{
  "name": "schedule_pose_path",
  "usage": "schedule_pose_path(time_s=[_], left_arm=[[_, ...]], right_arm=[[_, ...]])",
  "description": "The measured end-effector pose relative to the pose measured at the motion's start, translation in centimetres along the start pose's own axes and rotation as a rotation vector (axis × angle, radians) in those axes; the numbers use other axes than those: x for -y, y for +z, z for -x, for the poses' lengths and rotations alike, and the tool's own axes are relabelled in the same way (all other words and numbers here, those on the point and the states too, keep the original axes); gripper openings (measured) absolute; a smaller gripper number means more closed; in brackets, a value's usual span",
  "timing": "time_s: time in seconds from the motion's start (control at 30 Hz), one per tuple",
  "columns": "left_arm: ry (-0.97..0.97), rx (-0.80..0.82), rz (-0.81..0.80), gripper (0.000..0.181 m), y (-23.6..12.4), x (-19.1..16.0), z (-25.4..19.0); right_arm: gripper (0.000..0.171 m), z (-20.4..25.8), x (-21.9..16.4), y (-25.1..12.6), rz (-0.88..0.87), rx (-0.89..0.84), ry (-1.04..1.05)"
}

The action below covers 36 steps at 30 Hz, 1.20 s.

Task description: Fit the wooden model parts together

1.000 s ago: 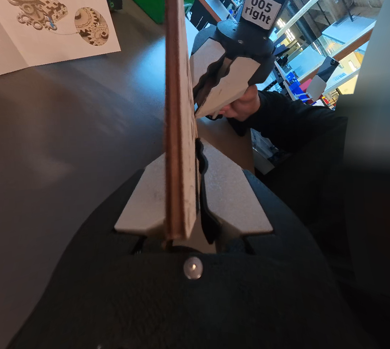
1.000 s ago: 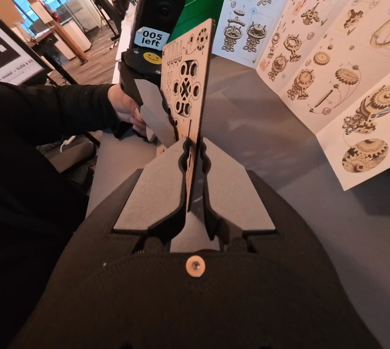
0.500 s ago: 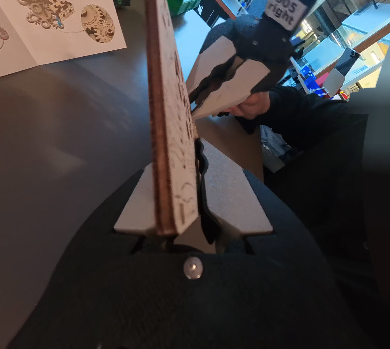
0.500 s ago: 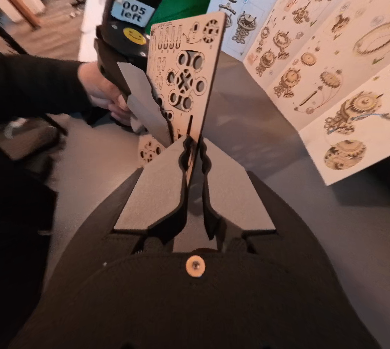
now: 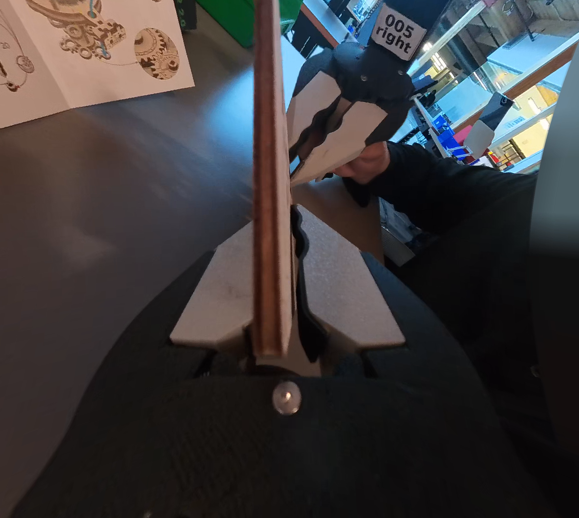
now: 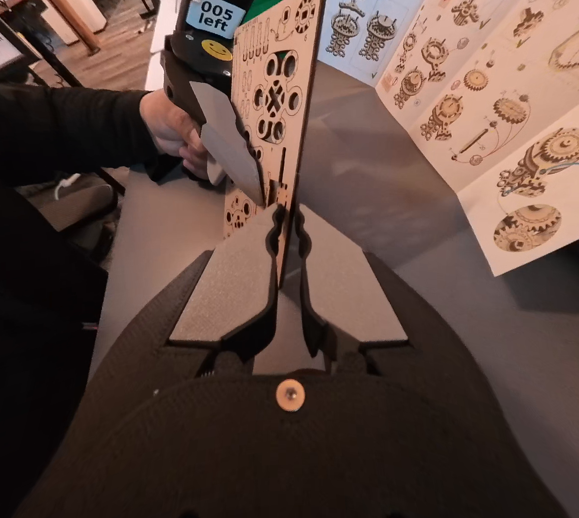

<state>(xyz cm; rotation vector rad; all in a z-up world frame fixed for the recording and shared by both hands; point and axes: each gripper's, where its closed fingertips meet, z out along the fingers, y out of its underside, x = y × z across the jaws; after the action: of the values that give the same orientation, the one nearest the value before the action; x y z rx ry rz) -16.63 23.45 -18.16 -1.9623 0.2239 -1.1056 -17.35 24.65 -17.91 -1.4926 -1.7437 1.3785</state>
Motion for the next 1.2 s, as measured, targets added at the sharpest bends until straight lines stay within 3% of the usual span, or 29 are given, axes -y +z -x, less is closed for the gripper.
schedule_pose_path(time_s=[0.37, 0.63, 0.87, 1.2], left_arm=[[-0.007, 0.006, 0.004, 0.003, 0.1, -0.1, 0.1], [-0.007, -0.008, -0.012, 0.001, -0.2, 0.2, 0.0], [0.006, 0.001, -0.001, 0.003, -0.1, 0.1, 0.1], [0.086, -0.163, 0.005, 0.001, -1.2, 0.3, -1.8]], right_arm=[[0.003, -0.4, -0.2, 0.4, 0.028, -0.059, -0.045], [0.006, -0.1, -1.5, 0.0, 0.088, 0.049, 0.069], [0.006, -0.3, -1.7, 0.3, 0.120, -0.021, -0.017], [0.023, 1.1, 1.0, -3.1, -0.048, 0.312, 0.201]])
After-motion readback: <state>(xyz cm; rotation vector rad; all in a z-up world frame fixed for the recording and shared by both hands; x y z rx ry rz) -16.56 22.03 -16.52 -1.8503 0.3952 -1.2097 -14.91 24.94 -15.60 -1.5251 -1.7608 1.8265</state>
